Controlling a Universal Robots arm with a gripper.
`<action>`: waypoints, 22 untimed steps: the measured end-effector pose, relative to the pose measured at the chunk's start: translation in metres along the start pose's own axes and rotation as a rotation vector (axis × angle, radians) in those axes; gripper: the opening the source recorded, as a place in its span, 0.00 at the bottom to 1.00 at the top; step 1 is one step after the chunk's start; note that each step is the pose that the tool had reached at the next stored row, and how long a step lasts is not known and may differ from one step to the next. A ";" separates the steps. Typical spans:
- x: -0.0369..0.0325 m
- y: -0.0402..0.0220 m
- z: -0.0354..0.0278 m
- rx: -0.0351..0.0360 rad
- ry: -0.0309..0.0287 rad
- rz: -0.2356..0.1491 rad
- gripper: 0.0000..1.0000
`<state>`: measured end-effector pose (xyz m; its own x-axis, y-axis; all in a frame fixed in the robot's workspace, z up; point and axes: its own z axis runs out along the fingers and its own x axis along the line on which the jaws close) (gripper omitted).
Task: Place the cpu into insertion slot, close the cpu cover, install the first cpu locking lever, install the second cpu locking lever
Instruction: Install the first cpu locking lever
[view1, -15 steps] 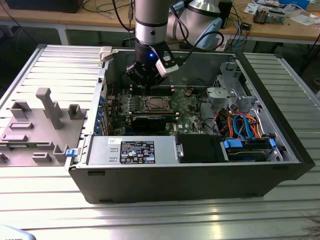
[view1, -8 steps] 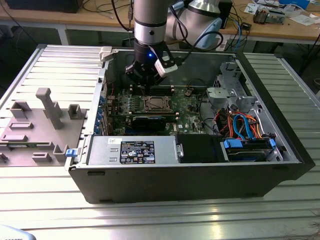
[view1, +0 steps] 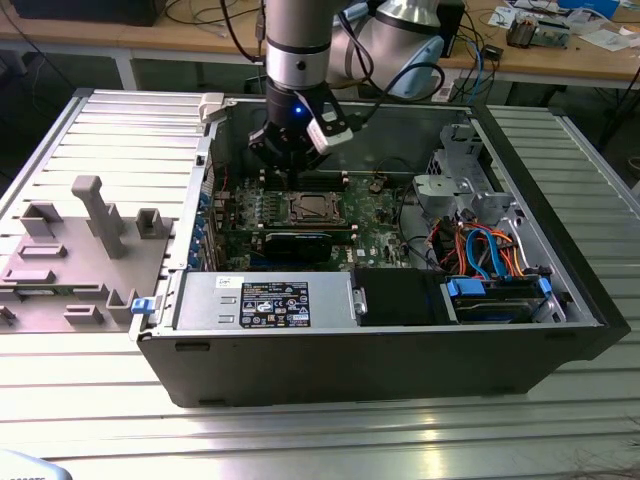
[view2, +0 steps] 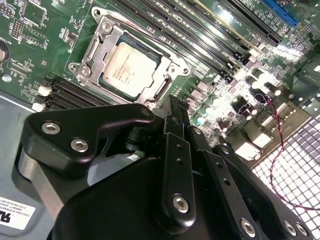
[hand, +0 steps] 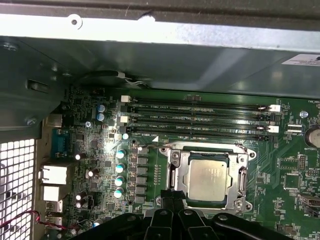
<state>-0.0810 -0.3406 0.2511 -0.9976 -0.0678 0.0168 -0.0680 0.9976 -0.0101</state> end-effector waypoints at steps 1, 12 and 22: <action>0.0004 0.0000 0.0000 0.0000 0.0000 0.000 0.11; 0.0032 0.0002 0.0000 0.0000 0.0000 0.000 0.11; 0.0066 0.0005 0.0001 0.0000 0.0000 0.000 0.11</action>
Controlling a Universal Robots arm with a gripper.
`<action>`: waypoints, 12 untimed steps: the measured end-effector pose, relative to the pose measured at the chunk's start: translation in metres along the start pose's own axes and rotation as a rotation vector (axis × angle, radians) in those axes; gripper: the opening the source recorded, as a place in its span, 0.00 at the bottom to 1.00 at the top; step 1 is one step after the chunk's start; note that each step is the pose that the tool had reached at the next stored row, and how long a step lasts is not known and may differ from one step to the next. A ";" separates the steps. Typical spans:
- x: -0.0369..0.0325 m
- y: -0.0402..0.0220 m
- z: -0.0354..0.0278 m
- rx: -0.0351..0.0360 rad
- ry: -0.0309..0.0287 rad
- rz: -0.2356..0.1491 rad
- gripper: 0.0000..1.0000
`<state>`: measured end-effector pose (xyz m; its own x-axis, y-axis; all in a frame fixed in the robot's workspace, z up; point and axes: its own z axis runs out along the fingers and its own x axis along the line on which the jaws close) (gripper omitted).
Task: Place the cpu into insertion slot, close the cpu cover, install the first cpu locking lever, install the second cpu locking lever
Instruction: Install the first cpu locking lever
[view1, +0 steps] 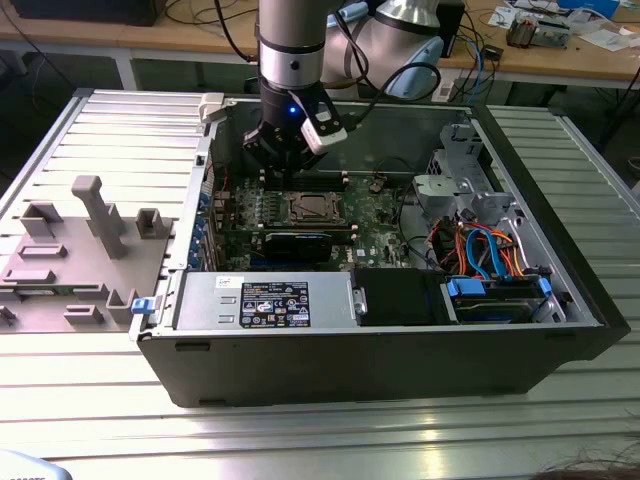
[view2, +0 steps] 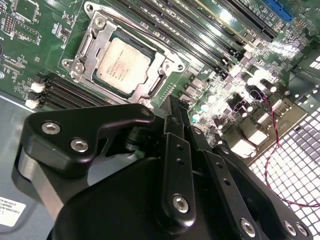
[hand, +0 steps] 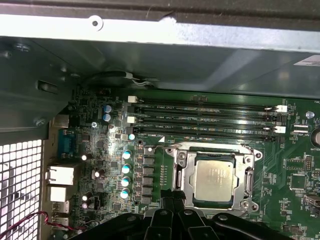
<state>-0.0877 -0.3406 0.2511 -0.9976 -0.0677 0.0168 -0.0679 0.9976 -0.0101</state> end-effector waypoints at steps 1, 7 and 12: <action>0.0003 0.0000 0.0000 0.0000 0.0000 0.000 0.11; 0.0037 0.0002 0.0005 0.0000 0.0000 0.000 0.11; 0.0045 0.0002 0.0008 0.0002 0.0002 0.000 0.11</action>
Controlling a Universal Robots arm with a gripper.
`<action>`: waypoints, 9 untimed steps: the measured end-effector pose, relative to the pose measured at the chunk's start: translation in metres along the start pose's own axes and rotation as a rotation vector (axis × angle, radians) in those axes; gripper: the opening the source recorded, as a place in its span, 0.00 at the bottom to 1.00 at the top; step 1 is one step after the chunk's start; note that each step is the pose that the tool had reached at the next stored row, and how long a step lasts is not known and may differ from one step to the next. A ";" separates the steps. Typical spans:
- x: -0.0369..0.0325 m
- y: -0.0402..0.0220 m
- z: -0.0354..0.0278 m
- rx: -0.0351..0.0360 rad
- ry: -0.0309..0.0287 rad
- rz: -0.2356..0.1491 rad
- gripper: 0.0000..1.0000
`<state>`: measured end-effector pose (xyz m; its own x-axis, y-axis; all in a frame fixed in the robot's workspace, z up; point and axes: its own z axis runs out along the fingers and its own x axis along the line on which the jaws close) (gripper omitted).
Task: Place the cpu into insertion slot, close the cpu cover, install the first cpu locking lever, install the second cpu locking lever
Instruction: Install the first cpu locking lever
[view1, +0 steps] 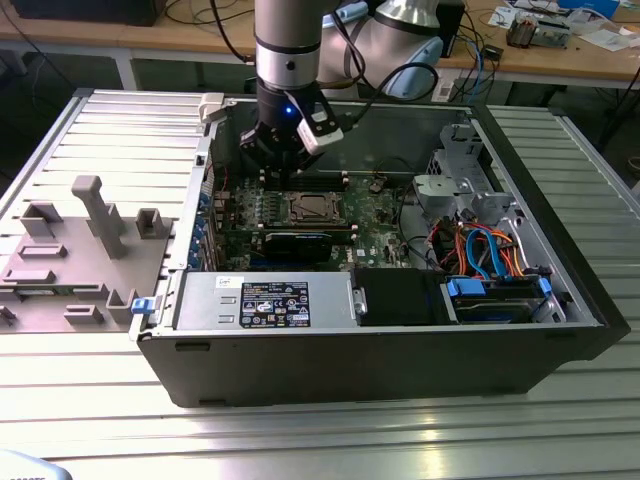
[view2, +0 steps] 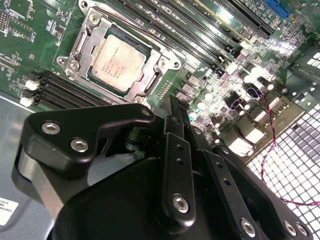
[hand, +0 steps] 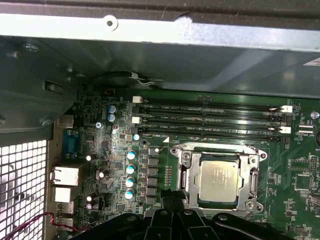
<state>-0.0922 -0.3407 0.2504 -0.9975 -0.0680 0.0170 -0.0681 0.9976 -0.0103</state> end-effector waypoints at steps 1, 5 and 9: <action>0.0001 0.0000 0.0001 0.0000 0.0000 0.000 0.11; 0.0004 0.0001 0.0007 -0.0001 -0.0001 0.000 0.11; 0.0022 0.0003 0.0010 -0.0003 -0.0007 0.000 0.11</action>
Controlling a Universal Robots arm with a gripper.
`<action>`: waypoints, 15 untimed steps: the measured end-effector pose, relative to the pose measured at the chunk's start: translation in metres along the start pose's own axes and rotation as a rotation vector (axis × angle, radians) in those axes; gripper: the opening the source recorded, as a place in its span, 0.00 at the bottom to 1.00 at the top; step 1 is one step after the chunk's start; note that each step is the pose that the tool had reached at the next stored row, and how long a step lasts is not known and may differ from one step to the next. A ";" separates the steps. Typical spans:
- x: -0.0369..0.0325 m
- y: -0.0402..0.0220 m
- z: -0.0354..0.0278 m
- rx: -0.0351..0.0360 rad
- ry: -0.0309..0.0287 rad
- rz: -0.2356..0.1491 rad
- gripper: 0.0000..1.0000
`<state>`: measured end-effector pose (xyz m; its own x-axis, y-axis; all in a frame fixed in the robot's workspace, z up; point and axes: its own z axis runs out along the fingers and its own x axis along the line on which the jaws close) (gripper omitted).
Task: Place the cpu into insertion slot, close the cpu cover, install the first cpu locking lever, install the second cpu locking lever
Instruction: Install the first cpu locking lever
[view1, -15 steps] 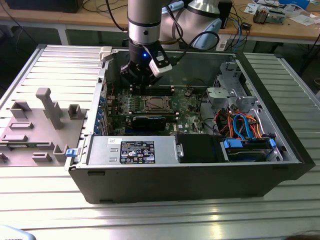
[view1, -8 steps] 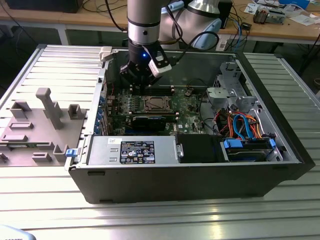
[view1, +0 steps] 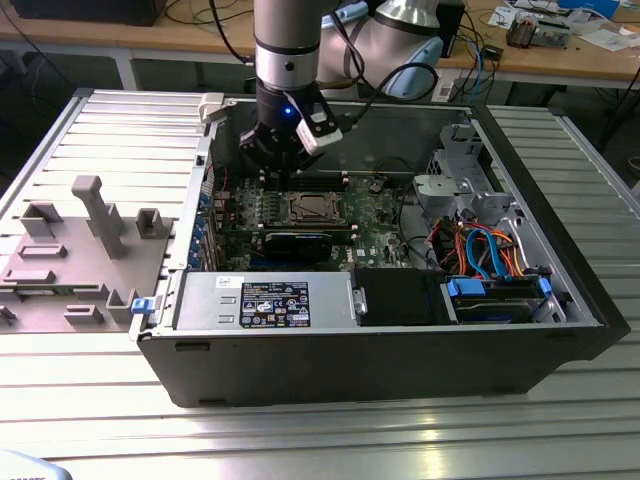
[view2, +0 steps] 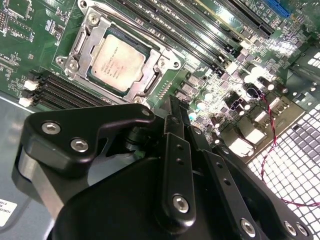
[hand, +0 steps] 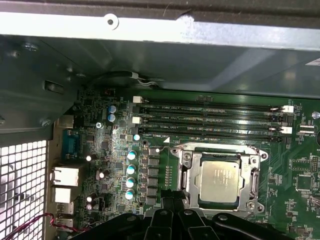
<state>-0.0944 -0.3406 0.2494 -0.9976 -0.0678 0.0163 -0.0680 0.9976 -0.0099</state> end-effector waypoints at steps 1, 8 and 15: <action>0.0017 0.0001 0.0000 0.0001 -0.0008 0.000 0.11; 0.0061 0.0008 -0.0155 0.0007 -0.0069 0.000 0.11; 0.0226 0.0087 -0.0160 -0.0093 -0.0133 0.000 0.11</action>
<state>-0.1173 -0.3332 0.2657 -0.9977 -0.0679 0.0030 -0.0679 0.9977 -0.0006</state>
